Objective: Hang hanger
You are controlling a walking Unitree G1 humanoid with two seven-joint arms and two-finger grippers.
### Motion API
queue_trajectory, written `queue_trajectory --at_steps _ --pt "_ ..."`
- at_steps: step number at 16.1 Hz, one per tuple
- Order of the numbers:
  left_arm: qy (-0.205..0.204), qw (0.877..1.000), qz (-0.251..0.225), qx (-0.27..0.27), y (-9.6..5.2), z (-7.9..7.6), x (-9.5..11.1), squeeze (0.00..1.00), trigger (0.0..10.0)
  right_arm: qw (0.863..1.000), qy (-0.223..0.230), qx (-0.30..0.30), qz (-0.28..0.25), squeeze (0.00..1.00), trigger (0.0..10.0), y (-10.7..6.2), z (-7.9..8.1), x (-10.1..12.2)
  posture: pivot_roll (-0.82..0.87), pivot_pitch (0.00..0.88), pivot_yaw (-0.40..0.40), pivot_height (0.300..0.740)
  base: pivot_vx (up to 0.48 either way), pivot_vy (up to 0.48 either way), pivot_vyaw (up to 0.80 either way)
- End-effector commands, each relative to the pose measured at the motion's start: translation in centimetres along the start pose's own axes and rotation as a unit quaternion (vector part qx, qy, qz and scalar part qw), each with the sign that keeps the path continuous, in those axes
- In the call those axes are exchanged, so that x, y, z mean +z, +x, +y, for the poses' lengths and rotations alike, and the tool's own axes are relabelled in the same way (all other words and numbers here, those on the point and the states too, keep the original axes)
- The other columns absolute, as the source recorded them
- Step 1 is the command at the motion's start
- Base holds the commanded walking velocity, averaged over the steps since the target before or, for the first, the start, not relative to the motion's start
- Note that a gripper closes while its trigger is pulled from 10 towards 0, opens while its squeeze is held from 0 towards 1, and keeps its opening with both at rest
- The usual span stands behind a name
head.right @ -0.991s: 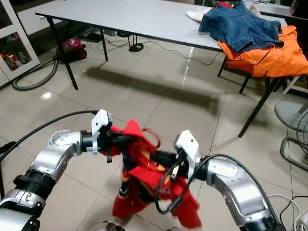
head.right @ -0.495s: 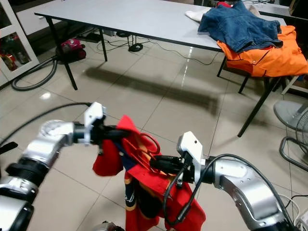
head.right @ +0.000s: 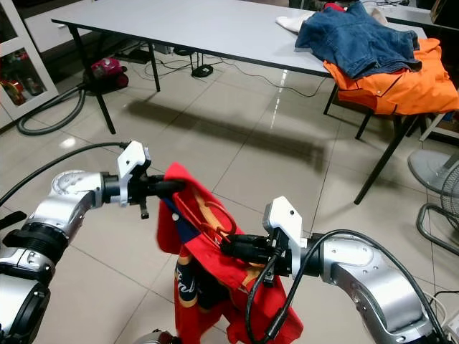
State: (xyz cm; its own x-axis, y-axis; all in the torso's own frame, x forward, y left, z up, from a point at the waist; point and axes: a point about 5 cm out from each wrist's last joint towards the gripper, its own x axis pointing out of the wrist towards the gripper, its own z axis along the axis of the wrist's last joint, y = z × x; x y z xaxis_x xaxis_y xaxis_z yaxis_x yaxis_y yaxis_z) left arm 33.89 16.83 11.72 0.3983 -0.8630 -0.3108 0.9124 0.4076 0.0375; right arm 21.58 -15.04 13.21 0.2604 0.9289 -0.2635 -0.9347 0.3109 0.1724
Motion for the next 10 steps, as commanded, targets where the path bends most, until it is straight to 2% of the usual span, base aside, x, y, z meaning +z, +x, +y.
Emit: queue_trajectory --at_steps 1,2,6,10 --pt "0.013 1.0 0.012 0.021 -0.9 0.8 0.1 0.0 10.0 1.0 -0.009 0.014 -0.02 0.0 0.0 -0.3 0.4 1.0 -0.06 0.009 0.012 0.74 0.0 0.0 0.0" --pt "0.011 0.999 0.025 0.022 -1.1 0.8 -0.4 0.0 10.0 1.0 -0.009 0.011 -0.017 0.0 0.0 -0.4 0.3 0.9 -0.06 0.011 0.013 0.74 0.0 0.0 0.0" --pt "-0.01 0.993 0.069 0.091 -2.5 1.5 -2.3 0.0 10.0 1.0 -0.012 -0.001 -0.029 0.0 0.0 -0.6 0.1 1.5 -0.06 0.015 0.016 0.74 0.0 0.0 0.0" --pt "-0.049 0.975 0.087 0.199 -4.6 2.6 -4.0 0.0 10.0 0.999 -0.007 -0.007 -0.042 0.0 0.0 -1.0 0.1 1.9 -0.06 0.018 0.017 0.74 0.0 0.0 0.0"
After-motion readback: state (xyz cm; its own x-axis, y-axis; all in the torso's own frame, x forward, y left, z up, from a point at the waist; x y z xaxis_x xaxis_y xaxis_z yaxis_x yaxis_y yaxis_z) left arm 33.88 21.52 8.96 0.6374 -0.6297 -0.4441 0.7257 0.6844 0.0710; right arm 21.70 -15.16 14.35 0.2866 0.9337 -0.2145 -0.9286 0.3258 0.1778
